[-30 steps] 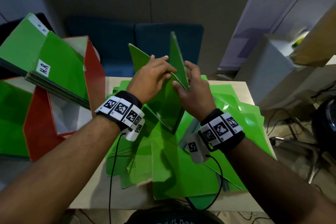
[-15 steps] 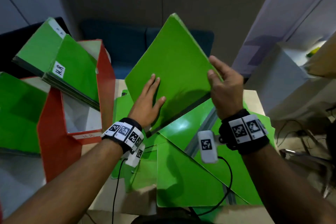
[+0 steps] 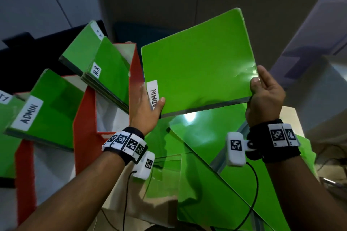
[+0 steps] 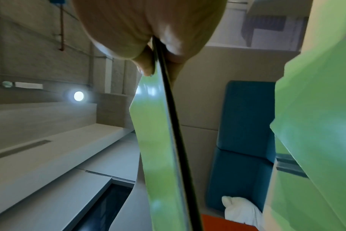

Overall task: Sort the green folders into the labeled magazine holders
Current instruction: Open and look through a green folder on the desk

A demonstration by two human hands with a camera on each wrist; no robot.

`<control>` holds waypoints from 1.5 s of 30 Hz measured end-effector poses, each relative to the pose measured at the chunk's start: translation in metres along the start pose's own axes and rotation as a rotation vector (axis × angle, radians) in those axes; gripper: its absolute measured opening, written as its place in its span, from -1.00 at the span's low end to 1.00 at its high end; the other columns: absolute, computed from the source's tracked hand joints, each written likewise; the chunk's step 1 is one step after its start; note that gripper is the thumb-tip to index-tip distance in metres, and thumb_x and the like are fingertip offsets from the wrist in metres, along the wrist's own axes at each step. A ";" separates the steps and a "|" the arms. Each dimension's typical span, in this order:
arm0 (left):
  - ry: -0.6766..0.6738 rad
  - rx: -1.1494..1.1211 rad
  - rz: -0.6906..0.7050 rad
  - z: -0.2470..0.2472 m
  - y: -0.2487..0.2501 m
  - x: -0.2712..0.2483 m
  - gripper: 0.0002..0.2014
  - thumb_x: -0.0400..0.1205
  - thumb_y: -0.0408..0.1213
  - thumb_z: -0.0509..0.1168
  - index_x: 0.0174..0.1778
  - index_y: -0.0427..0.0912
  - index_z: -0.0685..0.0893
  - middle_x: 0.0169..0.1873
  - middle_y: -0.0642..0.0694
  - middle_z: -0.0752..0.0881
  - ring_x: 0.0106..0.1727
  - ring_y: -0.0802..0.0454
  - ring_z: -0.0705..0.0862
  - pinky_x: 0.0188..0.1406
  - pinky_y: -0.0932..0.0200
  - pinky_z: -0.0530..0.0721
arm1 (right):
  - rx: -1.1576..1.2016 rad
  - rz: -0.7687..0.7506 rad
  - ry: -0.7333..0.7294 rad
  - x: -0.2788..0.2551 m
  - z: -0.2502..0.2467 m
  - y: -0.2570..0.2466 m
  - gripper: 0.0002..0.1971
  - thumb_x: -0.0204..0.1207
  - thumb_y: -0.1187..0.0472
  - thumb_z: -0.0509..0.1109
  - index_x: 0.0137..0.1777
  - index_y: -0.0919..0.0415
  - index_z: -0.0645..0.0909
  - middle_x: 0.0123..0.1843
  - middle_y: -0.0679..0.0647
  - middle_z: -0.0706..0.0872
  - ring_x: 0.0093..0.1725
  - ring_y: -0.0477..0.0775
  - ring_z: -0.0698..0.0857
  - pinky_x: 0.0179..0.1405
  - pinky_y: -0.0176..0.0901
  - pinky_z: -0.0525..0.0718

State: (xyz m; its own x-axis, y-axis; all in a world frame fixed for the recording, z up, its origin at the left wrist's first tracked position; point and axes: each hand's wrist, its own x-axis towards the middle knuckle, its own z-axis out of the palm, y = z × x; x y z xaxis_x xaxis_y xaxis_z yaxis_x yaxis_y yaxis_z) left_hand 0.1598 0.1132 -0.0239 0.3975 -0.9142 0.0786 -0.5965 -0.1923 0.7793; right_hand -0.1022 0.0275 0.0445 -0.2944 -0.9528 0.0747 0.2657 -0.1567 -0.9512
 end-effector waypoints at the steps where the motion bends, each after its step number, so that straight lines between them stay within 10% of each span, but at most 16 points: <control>1: 0.008 -0.079 -0.037 -0.008 0.000 0.000 -0.25 0.68 0.06 0.23 0.70 -0.11 0.04 0.45 -0.04 0.48 0.42 0.04 0.49 0.35 0.23 0.43 | 0.008 0.015 -0.001 0.000 0.006 0.006 -0.62 0.63 0.48 0.24 0.44 0.35 0.50 0.24 0.22 0.72 0.14 0.03 0.75 0.24 -0.12 0.68; 5: 0.106 -0.221 -0.070 -0.048 -0.014 0.004 -0.36 0.62 -0.09 0.38 0.60 -0.04 0.30 0.11 0.00 0.69 0.04 0.18 0.67 -0.24 0.56 0.53 | 0.006 0.064 -0.069 -0.003 0.032 0.036 -0.62 0.65 0.45 0.22 0.46 0.31 0.48 0.30 0.21 0.69 0.29 0.15 0.68 0.32 -0.05 0.64; 11: 0.238 -0.325 0.001 -0.103 -0.002 0.001 -0.36 0.62 -0.27 0.39 0.62 0.02 0.32 0.13 0.15 0.69 0.15 0.16 0.68 0.14 -0.06 0.74 | -0.294 0.094 -0.186 -0.015 0.061 0.085 -0.56 0.63 0.35 0.32 0.50 0.34 0.43 0.44 0.25 0.56 0.42 0.13 0.56 0.43 -0.03 0.52; 24: 0.583 -0.043 0.380 -0.260 0.020 -0.021 -0.58 0.70 -0.31 0.27 0.51 -0.24 0.50 0.37 -0.04 0.62 0.37 0.23 0.60 0.34 0.28 0.57 | -0.528 -0.042 -0.802 -0.109 0.220 0.125 -0.34 0.59 0.00 0.38 0.63 0.15 0.26 0.63 0.13 0.30 0.58 0.12 0.33 0.57 0.15 0.32; 45: 0.957 0.200 0.206 -0.365 -0.056 -0.111 -0.62 0.70 -0.21 0.29 0.43 -0.21 0.58 0.26 0.05 0.67 0.25 0.27 0.67 0.16 0.28 0.69 | -0.504 -0.145 -1.259 -0.255 0.338 0.157 -0.23 0.58 -0.06 0.36 0.69 0.05 0.07 0.71 -0.01 -0.01 0.61 0.18 0.27 0.44 0.19 0.53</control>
State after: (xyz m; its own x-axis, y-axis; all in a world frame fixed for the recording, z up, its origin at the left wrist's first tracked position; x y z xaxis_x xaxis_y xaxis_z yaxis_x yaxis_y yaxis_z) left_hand 0.4037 0.3551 0.1502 0.6150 -0.2816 0.7366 -0.7884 -0.1990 0.5821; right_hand 0.3248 0.1579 -0.0224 0.8098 -0.5686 0.1446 -0.1361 -0.4217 -0.8964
